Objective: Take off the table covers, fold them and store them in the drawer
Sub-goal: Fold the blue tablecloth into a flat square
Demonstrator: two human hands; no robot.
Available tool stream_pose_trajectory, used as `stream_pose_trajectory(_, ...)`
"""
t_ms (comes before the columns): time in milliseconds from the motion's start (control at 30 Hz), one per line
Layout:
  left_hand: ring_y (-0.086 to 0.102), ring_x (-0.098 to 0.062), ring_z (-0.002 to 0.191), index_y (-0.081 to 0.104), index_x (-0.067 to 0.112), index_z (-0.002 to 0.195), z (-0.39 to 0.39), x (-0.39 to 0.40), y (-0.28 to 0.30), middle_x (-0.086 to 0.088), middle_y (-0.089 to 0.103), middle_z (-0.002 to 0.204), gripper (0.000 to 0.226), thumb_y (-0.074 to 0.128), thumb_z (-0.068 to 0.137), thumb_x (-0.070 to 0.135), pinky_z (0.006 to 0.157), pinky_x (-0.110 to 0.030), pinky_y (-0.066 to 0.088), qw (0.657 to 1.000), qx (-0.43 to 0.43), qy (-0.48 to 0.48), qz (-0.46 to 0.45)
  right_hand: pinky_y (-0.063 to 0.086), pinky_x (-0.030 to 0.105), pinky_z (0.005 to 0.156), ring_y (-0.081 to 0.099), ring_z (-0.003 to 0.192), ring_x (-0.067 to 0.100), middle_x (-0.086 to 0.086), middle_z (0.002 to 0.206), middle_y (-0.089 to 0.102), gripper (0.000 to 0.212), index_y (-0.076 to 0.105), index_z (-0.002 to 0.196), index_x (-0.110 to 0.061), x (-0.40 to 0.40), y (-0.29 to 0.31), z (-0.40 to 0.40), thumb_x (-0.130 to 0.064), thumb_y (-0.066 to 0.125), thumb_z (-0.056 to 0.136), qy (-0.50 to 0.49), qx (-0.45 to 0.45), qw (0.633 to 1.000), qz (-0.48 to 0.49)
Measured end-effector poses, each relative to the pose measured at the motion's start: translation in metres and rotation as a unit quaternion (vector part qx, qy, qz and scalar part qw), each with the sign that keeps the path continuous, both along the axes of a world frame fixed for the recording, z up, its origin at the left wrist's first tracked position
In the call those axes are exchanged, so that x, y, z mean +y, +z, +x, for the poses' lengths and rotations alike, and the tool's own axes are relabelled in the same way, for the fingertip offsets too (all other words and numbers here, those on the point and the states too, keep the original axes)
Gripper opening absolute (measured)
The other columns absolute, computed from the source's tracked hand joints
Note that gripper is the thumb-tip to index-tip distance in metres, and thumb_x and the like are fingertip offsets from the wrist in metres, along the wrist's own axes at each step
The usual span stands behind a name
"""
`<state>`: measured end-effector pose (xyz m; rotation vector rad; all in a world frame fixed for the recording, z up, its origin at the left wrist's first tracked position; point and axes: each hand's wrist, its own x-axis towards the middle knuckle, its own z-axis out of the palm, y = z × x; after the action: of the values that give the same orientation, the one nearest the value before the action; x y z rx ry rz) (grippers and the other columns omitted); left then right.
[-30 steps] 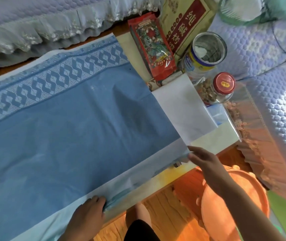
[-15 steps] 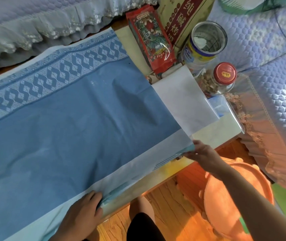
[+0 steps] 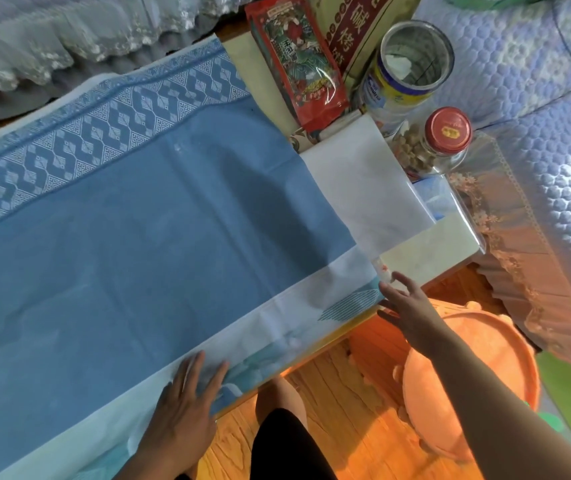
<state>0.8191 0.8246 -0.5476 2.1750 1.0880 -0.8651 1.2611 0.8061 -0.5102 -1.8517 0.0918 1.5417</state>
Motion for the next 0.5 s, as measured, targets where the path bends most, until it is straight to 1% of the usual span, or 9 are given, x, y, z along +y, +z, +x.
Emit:
stream_pose_trajectory(33,0.057,-0.043,0.123,0.055,0.022,0.145,0.004,0.001,0.003,-0.019,0.049,0.147,0.103,0.092,0.051,0.039,0.075,-0.049,0.061,1.0,0.0,0.011,-0.001,0.055,0.044,0.091,0.067,0.11,0.029,0.011,0.125,0.063,0.118,0.039,0.144,-0.027,0.001,-0.002,-0.003,-0.057,0.095,0.045,-0.012,-0.019,1.0,0.003)
stream_pose_trajectory(100,0.067,-0.037,0.104,0.059,0.019,0.135,0.009,0.005,0.009,-0.017,0.058,0.131,0.097,0.095,0.049,0.045,0.065,-0.041,0.061,0.999,0.0,0.036,-0.011,0.056,0.042,0.087,0.065,0.109,0.027,0.01,0.127,0.059,0.091,0.039,0.145,-0.027,0.0,-0.005,-0.009,-0.044,0.086,0.069,-0.019,-0.123,0.992,-0.012)
stream_pose_trajectory(133,0.069,-0.032,0.091,0.062,0.018,0.125,0.01,0.007,0.011,-0.014,0.061,0.119,0.09,0.097,0.046,0.045,0.057,-0.036,0.059,0.999,-0.008,0.039,-0.007,0.057,0.042,0.087,0.062,0.11,0.025,0.008,0.13,0.055,0.076,0.042,0.143,-0.026,0.0,-0.006,-0.012,-0.039,0.081,0.079,-0.002,-0.191,0.981,-0.019)
stream_pose_trajectory(200,0.064,-0.024,0.072,0.063,0.019,0.103,0.009,0.009,0.014,-0.008,0.061,0.095,0.075,0.099,0.042,0.043,0.046,-0.029,0.05,0.999,-0.017,0.041,0.007,0.057,0.043,0.089,0.056,0.114,0.02,0.003,0.133,0.051,0.053,0.051,0.135,-0.022,0.001,-0.007,-0.019,-0.034,0.074,0.089,0.086,-0.288,0.954,-0.016)
stream_pose_trajectory(267,0.06,-0.024,0.064,0.06,0.019,0.089,0.004,0.008,0.013,-0.006,0.057,0.08,0.067,0.101,0.039,0.039,0.045,-0.027,0.046,0.999,-0.008,0.052,0.012,0.055,0.04,0.09,0.056,0.109,0.017,0.001,0.126,0.055,0.044,0.056,0.131,-0.02,0.004,-0.008,-0.023,-0.031,0.071,0.091,0.186,-0.313,0.931,-0.017)
stream_pose_trajectory(333,0.059,-0.03,0.061,0.061,0.015,0.083,-0.005,0.004,0.01,-0.008,0.054,0.074,0.066,0.102,0.033,0.03,0.044,-0.029,0.045,0.997,0.014,0.069,0.017,0.054,0.035,0.08,0.061,0.095,0.017,0.0,0.109,0.062,0.037,0.058,0.127,-0.019,0.011,-0.008,-0.022,-0.029,0.07,0.093,0.212,-0.298,0.93,-0.031)
stream_pose_trajectory(367,0.059,-0.032,0.062,0.061,0.014,0.082,-0.01,0.002,0.008,-0.009,0.053,0.074,0.065,0.102,0.032,0.025,0.044,-0.031,0.046,0.997,0.025,0.074,0.02,0.052,0.034,0.076,0.063,0.092,0.02,0.001,0.102,0.065,0.031,0.062,0.121,-0.016,0.014,-0.008,-0.019,-0.029,0.069,0.094,0.224,-0.294,0.928,-0.04)
stream_pose_trajectory(433,0.058,-0.035,0.064,0.061,0.013,0.085,-0.02,-0.002,0.005,-0.011,0.052,0.075,0.064,0.099,0.034,0.017,0.045,-0.034,0.046,0.996,0.038,0.077,0.029,0.049,0.035,0.072,0.065,0.09,0.028,0.004,0.094,0.068,0.02,0.071,0.106,-0.011,0.019,-0.01,-0.009,-0.026,0.069,0.094,0.288,-0.311,0.904,-0.057)
stream_pose_trajectory(500,0.059,-0.039,0.07,0.062,0.01,0.089,-0.036,-0.011,0.002,-0.015,0.052,0.081,0.063,0.097,0.037,0.013,0.047,-0.039,0.049,0.995,0.057,0.074,0.032,0.047,0.036,0.076,0.063,0.093,0.03,0.006,0.097,0.067,0.018,0.074,0.098,-0.01,0.02,-0.01,0.001,-0.026,0.07,0.094,0.308,-0.315,0.896,-0.054)
